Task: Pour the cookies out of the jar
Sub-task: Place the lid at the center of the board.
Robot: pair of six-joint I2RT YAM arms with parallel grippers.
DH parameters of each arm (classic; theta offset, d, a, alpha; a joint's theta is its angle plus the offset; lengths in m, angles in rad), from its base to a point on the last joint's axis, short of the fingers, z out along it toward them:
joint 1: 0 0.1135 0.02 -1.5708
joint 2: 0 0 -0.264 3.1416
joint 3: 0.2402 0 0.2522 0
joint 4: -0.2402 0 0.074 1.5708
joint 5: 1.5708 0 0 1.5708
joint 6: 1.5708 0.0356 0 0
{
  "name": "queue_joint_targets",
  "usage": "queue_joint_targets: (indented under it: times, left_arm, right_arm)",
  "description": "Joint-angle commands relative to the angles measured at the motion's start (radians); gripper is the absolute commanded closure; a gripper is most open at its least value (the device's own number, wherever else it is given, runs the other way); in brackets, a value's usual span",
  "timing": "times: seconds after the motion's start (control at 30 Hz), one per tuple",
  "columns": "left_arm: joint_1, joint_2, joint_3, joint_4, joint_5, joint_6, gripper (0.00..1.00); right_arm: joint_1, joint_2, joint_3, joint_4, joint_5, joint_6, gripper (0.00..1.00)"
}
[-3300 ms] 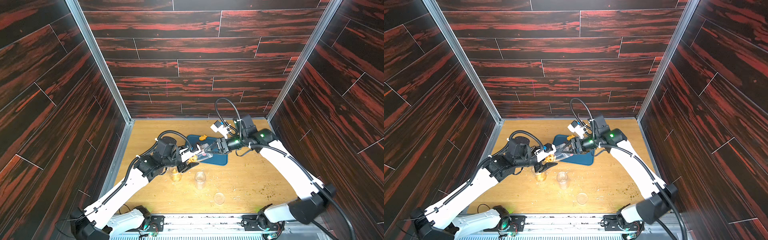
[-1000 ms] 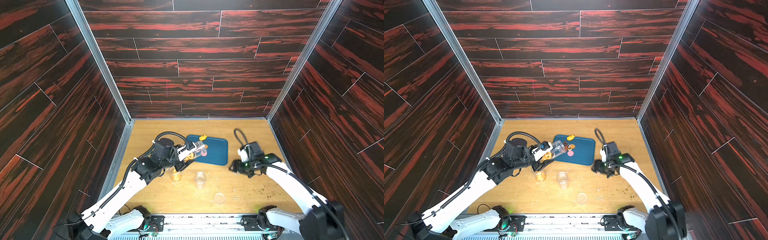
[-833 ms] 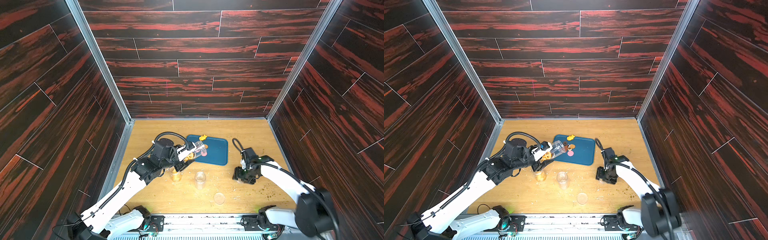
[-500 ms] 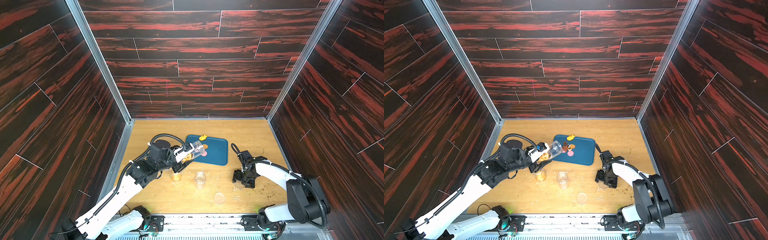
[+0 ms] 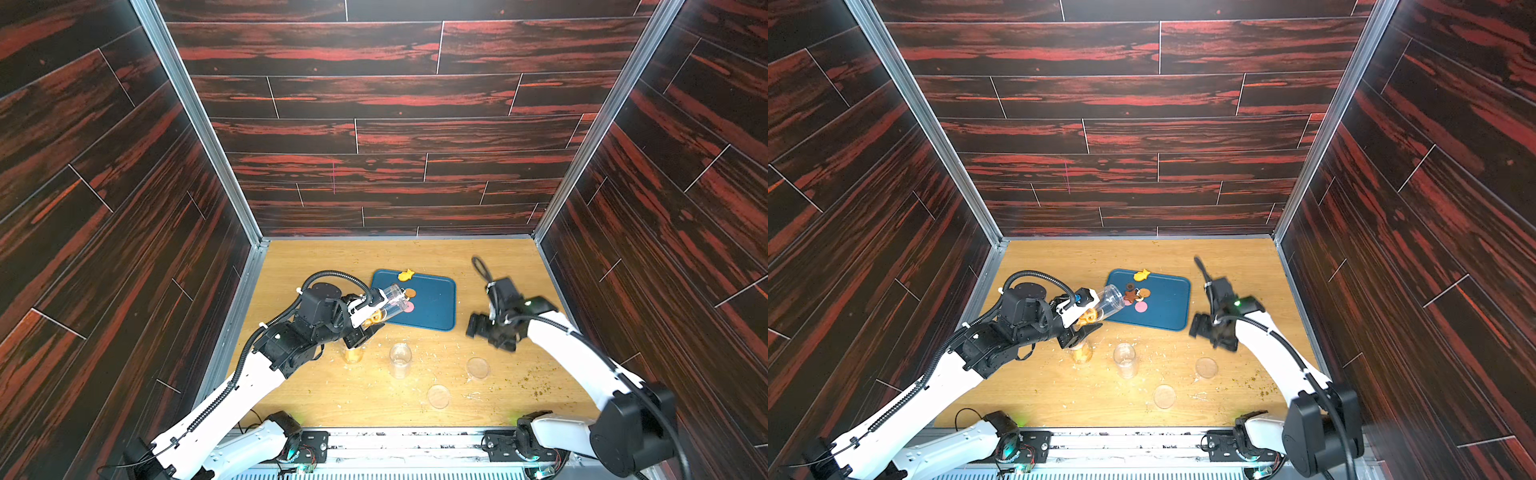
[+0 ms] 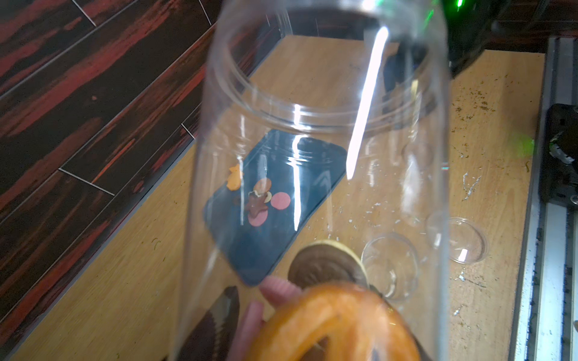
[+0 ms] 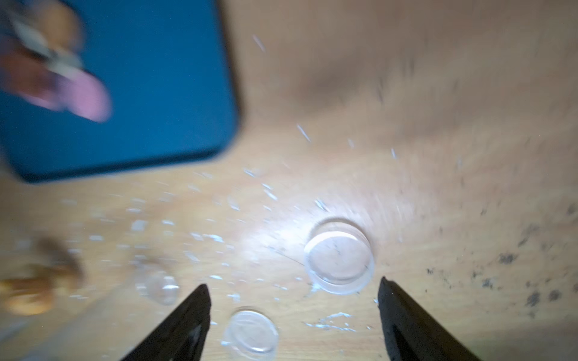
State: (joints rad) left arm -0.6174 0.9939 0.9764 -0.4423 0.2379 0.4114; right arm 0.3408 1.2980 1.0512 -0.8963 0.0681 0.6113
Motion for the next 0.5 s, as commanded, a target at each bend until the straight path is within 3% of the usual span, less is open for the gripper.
queue_joint_targets:
  times: [0.0, 0.47]
  left_arm:
    - [-0.002, 0.005, 0.018, -0.009, -0.037, 0.013, 0.75]
    - [0.002, 0.142, 0.089, -0.047, -0.287, 0.088, 0.7]
  right_arm:
    - [-0.002, 0.027, 0.105, -0.018, -0.006, -0.045, 0.13]
    - [-0.003, 0.12, 0.439, 0.044, -0.075, -0.073, 0.14]
